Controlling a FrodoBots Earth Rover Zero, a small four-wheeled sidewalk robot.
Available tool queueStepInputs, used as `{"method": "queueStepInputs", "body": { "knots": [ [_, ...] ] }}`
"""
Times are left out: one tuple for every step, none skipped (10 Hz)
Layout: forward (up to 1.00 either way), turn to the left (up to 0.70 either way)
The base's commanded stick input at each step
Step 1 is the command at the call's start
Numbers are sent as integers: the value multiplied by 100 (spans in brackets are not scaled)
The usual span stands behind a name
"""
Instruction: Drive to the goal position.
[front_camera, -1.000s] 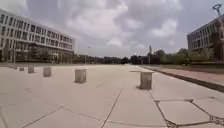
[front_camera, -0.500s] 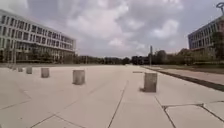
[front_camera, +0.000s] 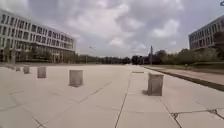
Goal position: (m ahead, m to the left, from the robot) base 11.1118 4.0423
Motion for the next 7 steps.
{"method": "queueStepInputs", "body": {
  "knots": [
    [50, -2],
    [50, -2],
    [50, -2],
    [50, -2],
    [50, -2],
    [50, -2],
    [50, -2]
  ]
}}
